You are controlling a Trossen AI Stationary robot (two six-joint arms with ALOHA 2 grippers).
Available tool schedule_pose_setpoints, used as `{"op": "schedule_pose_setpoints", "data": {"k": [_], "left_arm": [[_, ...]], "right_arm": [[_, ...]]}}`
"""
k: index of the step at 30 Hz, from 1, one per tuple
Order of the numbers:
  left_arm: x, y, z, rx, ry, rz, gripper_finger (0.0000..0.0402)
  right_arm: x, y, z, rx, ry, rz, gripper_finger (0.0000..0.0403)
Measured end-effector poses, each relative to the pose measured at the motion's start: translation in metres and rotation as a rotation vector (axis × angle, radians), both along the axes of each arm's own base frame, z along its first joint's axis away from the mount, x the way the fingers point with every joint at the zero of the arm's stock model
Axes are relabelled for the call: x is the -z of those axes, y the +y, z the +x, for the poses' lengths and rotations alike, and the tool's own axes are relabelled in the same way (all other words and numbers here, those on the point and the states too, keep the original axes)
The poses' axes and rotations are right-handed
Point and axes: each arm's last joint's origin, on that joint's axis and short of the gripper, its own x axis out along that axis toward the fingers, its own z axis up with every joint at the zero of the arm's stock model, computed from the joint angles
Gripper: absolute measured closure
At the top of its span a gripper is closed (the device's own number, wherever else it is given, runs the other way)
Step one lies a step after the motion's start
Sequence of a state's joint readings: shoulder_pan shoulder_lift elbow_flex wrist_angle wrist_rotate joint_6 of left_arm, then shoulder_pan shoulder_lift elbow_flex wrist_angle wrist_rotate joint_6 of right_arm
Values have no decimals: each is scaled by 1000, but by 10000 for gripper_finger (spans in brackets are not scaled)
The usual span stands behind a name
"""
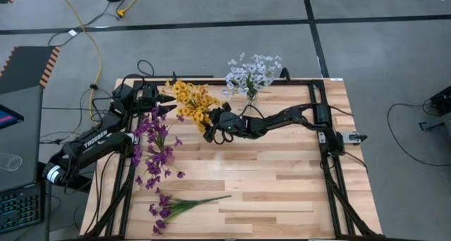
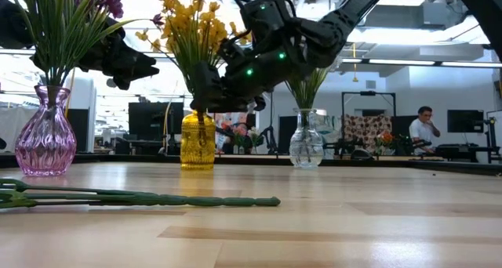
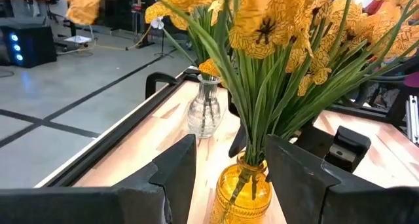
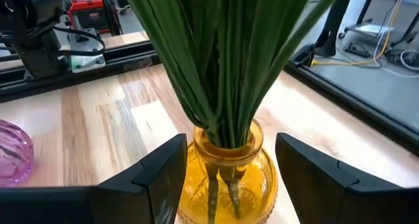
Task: Sort flowers into vase by color
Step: Adjust the yellow vase
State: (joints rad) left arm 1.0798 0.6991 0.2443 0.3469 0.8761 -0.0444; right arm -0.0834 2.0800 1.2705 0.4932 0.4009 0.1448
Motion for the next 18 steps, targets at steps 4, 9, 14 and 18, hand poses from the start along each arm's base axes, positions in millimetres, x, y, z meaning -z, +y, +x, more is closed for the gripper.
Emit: {"op": "schedule_pose_setpoints", "data": {"k": [4, 9, 14, 18], "left_arm": [[0, 0, 0, 0, 0, 0, 232], [0, 0, 0, 0, 0, 1, 232], [0, 0, 0, 0, -1, 1, 232], [0, 0, 0, 0, -1, 1, 232]], "right_arm": [[1, 4, 0, -14, 4, 15, 143], [3, 14, 0, -39, 32, 14, 142], [4, 21, 0, -55, 44, 9, 142], [4, 23, 1, -58, 46, 8, 142]]}}
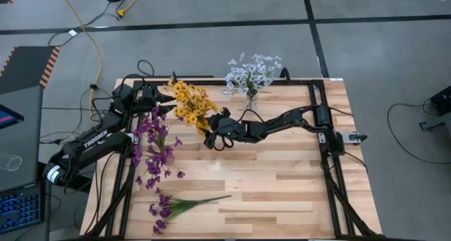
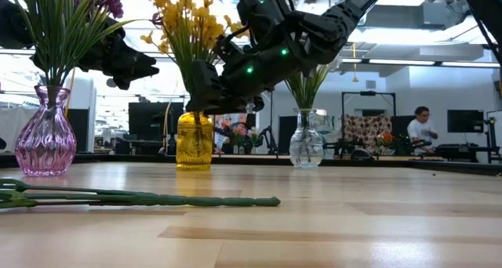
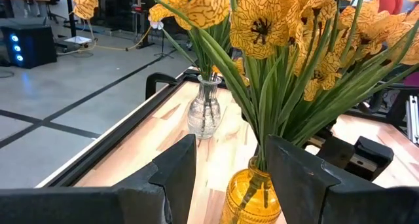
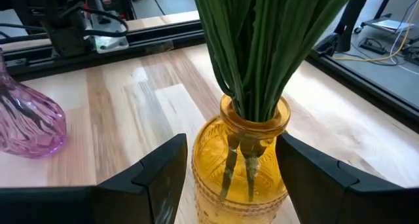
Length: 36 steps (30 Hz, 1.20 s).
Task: Sort flowers into vase by color
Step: Adjust the yellow vase, then put the violet flowers into the violet vase
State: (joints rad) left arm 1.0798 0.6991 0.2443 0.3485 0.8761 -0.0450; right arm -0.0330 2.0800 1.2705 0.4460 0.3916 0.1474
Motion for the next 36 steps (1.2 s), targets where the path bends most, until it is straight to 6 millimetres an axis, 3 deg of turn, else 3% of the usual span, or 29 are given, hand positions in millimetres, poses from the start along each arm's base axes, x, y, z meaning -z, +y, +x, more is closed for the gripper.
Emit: {"op": "schedule_pose_setpoints", "data": {"k": [8, 21, 28, 36], "left_arm": [[0, 0, 0, 0, 0, -1, 232], [0, 0, 0, 1, 0, -1, 232], [0, 0, 0, 1, -1, 2, 232], [-10, 2, 0, -42, -16, 43, 232]], "right_arm": [[-3, 0, -4, 1, 60, 1, 142], [-37, 4, -29, -4, 209, 10, 142], [-53, 22, -40, -57, 232, 59, 142], [-64, 64, -40, -224, 134, 193, 142]]}}
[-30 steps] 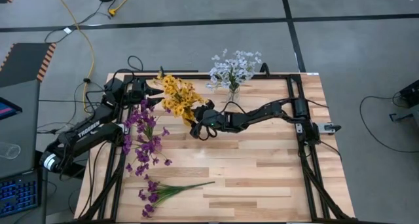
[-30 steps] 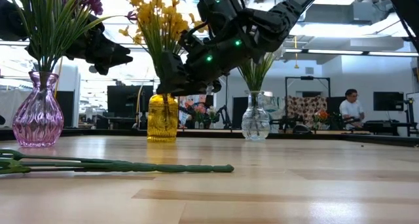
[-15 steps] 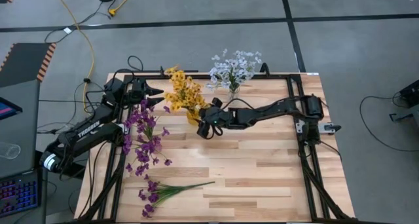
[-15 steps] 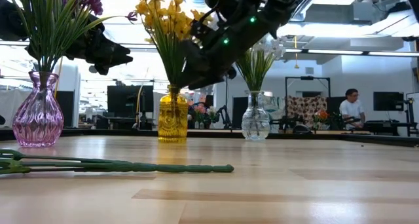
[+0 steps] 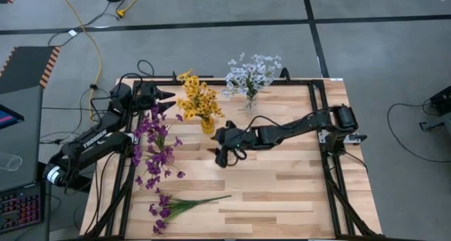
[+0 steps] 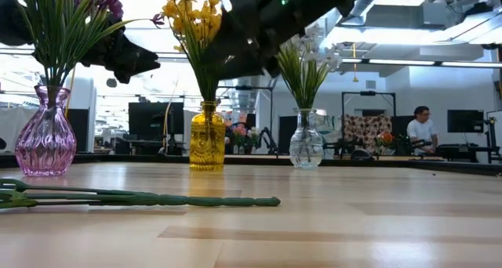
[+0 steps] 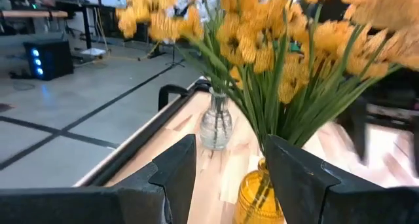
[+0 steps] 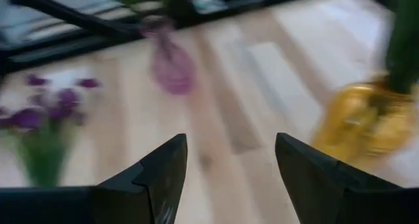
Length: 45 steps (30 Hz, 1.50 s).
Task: Sort flowers into vase by color
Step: Put the violet flowers into the violet vase
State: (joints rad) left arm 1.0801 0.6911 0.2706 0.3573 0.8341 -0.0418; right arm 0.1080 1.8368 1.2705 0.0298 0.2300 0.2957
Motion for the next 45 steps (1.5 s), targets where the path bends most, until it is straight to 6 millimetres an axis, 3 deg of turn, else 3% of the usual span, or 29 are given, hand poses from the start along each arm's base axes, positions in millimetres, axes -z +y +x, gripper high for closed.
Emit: {"op": "schedule_pose_setpoints", "data": {"k": [9, 16, 26, 33, 45], "left_arm": [[-25, -7, -4, -9, -59, 104, 232], [-31, -13, -7, -12, -86, 117, 232], [-31, -14, -8, 0, -104, 49, 232], [-31, -14, -7, 1, -103, 50, 232], [-28, -15, -7, 5, -89, 22, 232]], "right_arm": [[7, 53, 7, -180, -120, 57, 143], [13, 97, 19, -271, -164, 75, 143], [30, 152, 67, -387, -115, 42, 143], [52, 173, 94, -420, 73, 23, 143], [76, 182, 105, -441, 223, 7, 143]]}}
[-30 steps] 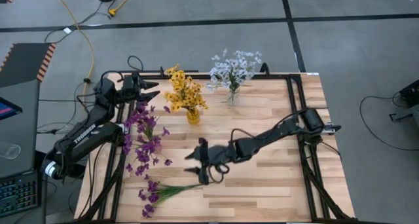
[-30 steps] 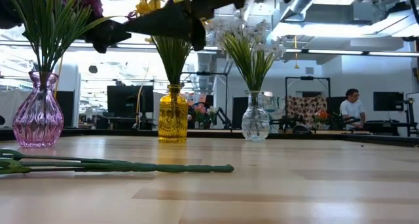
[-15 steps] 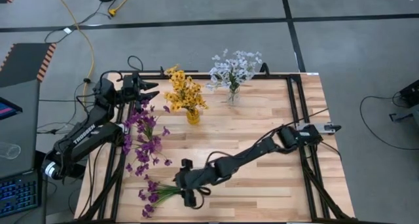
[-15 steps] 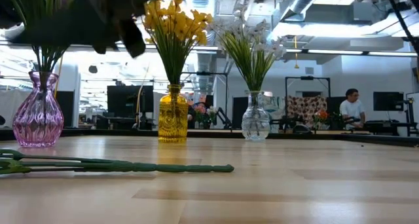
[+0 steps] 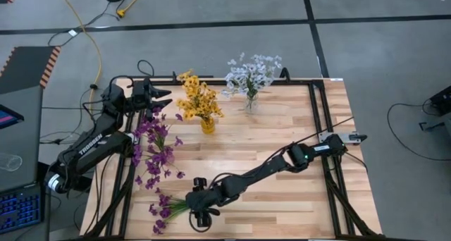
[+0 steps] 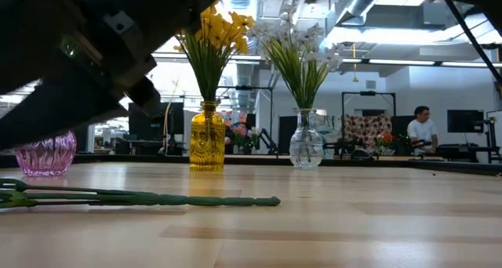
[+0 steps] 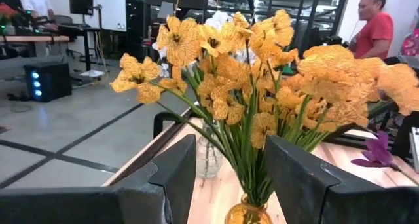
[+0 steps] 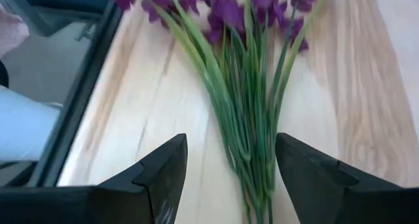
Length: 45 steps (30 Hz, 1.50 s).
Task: Sort flowers into vase by color
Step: Put the violet flowers into the violet vase
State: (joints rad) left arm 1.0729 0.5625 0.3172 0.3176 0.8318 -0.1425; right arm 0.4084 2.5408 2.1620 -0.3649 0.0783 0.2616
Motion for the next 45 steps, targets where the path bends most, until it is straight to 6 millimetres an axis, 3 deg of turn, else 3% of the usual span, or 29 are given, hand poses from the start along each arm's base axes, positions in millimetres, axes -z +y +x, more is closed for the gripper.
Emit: {"op": "schedule_pose_setpoints", "data": {"k": [12, 25, 35, 39, 45], "left_arm": [[0, 0, 0, -1, 0, 4, 232], [0, 0, 0, -1, 0, 4, 232], [0, 0, 0, -3, 0, 4, 232], [0, 0, 0, -4, 0, 4, 232], [0, 0, 0, -5, 0, 4, 232]], "right_arm": [[0, -7, 4, 14, -19, -27, 143], [31, -6, 10, 10, -26, -70, 143], [32, -9, 10, 15, -12, -79, 144], [34, -9, 8, 14, 9, -88, 160], [34, -9, 8, 14, 17, -92, 216]]}}
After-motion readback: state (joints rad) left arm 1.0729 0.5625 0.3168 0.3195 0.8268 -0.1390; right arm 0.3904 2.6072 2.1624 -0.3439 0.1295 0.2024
